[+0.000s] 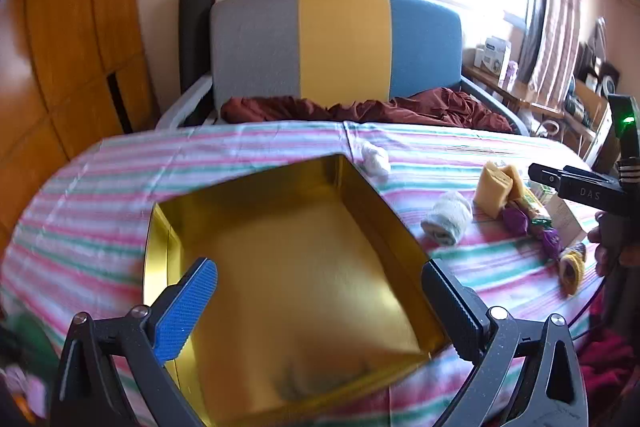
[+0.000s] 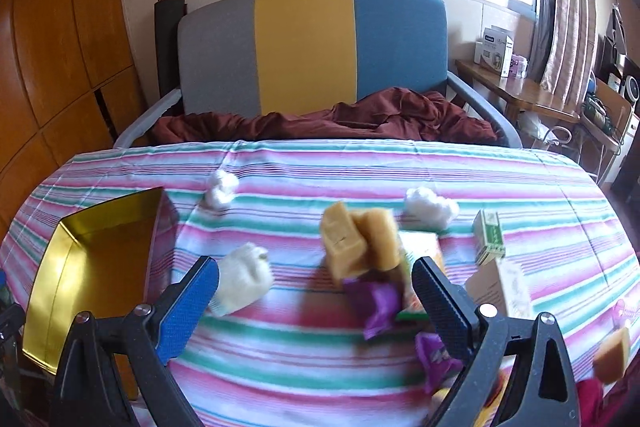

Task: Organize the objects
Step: 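Grasp the white plastic bag bundle with the left gripper, then drop the plastic bundle into the gold box while the right gripper grasps the beige sock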

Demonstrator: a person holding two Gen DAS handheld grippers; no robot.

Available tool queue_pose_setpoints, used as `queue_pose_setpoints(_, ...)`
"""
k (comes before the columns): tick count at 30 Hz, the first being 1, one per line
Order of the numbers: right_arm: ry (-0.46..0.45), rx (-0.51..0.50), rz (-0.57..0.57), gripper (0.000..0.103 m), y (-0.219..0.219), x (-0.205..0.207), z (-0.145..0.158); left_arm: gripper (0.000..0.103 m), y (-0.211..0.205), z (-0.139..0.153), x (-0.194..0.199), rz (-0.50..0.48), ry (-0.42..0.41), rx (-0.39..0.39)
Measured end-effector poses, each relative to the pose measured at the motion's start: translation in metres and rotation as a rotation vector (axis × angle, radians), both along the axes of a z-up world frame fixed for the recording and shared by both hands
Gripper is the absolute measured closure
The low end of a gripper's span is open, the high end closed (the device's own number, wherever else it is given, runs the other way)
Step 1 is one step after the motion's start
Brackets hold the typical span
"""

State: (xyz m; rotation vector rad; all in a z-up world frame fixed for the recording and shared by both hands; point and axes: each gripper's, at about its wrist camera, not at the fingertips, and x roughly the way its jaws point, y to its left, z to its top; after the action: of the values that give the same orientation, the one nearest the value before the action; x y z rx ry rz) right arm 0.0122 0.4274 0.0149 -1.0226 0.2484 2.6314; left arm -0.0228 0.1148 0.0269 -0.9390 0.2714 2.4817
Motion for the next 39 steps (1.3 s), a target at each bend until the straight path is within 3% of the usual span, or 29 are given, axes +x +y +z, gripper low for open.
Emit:
queue_pose_setpoints(7, -0.037, -0.03, 0.071, 0.004, 0.027, -0.008, -0.026, 0.0, 0.054, 0.009, -0.038, -0.102, -0.017, -0.069)
queue_pose_setpoints(11, -0.093, -0.089, 0.092, 0.004, 0.032, -0.012, -0.041, 0.0, 0.086, 0.006, -0.072, -0.136, -0.099, -0.065)
queue_pose_setpoints(16, -0.075, -0.132, 0.127, 0.004, 0.032, -0.01, -0.037, 0.001, 0.132, -0.008, -0.115, -0.168, -0.167, -0.095)
queue_pose_setpoints(22, -0.081, -0.113, 0.165, 0.004, 0.022, -0.011, -0.035, 0.015, 0.19, -0.034, -0.154, -0.2, -0.225, -0.15)
queue_pose_setpoints(34, -0.068, -0.091, 0.229, 0.004, 0.009, -0.011, -0.03, 0.029, 0.244, -0.096, -0.226, -0.097, -0.332, -0.269)
queue_pose_setpoints(38, -0.066, -0.096, 0.224, 0.004, 0.011, -0.011, -0.03, 0.066, 0.248, -0.116, -0.236, -0.078, -0.404, -0.287)
queue_pose_setpoints(39, -0.067, -0.099, 0.219, 0.004, 0.012, -0.012, -0.031, 0.067, 0.245, -0.114, -0.237, -0.07, -0.401, -0.256)
